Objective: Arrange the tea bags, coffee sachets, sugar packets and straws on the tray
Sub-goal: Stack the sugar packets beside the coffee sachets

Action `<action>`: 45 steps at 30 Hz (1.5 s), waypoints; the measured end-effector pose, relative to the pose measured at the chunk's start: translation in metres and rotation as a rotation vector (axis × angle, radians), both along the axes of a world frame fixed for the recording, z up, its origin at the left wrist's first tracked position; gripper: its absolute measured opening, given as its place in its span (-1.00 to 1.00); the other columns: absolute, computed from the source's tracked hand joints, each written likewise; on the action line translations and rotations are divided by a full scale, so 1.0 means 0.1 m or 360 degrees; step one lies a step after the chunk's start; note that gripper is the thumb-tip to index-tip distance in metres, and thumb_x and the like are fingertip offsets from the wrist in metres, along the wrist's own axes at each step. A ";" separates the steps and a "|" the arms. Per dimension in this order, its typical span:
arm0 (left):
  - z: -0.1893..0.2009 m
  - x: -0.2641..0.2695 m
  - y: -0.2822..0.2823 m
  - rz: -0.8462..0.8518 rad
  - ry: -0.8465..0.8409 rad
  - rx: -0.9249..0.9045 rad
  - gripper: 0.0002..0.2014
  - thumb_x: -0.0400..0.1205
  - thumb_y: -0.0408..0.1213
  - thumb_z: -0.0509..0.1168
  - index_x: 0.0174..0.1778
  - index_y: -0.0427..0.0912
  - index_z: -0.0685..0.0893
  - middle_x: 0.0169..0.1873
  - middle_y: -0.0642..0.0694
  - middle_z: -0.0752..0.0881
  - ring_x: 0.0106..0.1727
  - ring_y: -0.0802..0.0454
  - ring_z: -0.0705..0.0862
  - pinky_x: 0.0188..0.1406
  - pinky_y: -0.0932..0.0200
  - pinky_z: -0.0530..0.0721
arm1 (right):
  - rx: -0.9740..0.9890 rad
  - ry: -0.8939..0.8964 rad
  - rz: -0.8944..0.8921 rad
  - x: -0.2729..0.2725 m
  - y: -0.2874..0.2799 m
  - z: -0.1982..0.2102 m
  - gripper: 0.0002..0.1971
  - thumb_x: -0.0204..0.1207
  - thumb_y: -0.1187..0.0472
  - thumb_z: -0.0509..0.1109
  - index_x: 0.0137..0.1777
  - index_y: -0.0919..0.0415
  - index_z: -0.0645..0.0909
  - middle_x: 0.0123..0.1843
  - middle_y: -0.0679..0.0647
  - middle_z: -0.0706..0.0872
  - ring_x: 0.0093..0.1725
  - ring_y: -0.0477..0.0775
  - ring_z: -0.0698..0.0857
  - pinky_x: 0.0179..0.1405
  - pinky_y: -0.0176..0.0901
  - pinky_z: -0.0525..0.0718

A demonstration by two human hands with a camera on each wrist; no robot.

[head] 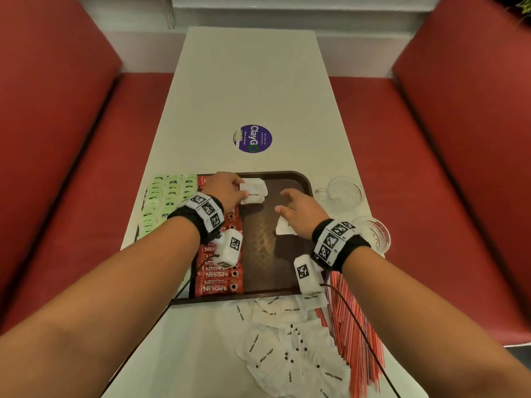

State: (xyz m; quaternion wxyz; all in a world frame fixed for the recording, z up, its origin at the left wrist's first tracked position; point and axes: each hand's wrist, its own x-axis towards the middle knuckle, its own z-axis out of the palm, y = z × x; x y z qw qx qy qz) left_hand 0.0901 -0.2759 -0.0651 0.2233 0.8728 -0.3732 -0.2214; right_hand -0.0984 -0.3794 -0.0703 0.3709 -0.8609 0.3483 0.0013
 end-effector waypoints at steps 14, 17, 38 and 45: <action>-0.35 0.18 -0.46 0.0058 -0.0255 0.0560 -0.55 0.49 0.14 0.51 -0.10 -0.23 0.64 -0.20 -0.13 0.63 -0.18 -0.10 0.57 -0.21 0.10 0.51 | 0.0078 0.0296 0.0167 0.58 -0.13 -0.31 -0.58 0.68 0.10 0.34 0.48 0.23 0.47 0.19 0.18 0.74 0.22 0.24 0.71 0.19 -0.01 0.63; -0.33 0.14 -0.49 0.0006 -0.0262 0.0594 -0.55 0.52 0.14 0.48 -0.21 -0.21 0.54 -0.24 -0.13 0.59 -0.20 -0.09 0.56 -0.22 0.10 0.48 | 0.0101 0.0253 0.0150 0.60 -0.13 -0.31 -0.67 0.67 0.14 0.34 0.38 0.21 0.60 0.20 0.18 0.75 0.18 0.21 0.71 0.18 -0.03 0.63; 0.00 -0.06 -0.19 -0.0489 0.0046 0.0138 -0.54 0.66 0.26 0.21 0.00 -0.03 0.81 -0.19 0.07 0.75 -0.13 0.07 0.68 -0.09 0.10 0.62 | 0.0249 -0.0258 -0.0282 0.45 -0.13 -0.27 -0.68 0.74 0.09 0.25 0.42 0.17 0.41 -0.14 -0.02 0.66 -0.18 -0.06 0.66 -0.20 -0.24 0.51; -0.04 -0.06 -0.16 -0.0356 0.0233 -0.0122 -0.97 0.59 -0.16 0.47 -0.15 0.00 0.81 -0.20 0.19 0.74 -0.14 0.26 0.66 0.01 0.22 0.60 | 0.0122 -0.0300 -0.0165 0.38 -0.13 -0.25 -0.83 0.76 0.12 0.22 0.19 0.16 0.58 -0.09 -0.04 0.67 -0.15 -0.09 0.61 -0.15 -0.21 0.44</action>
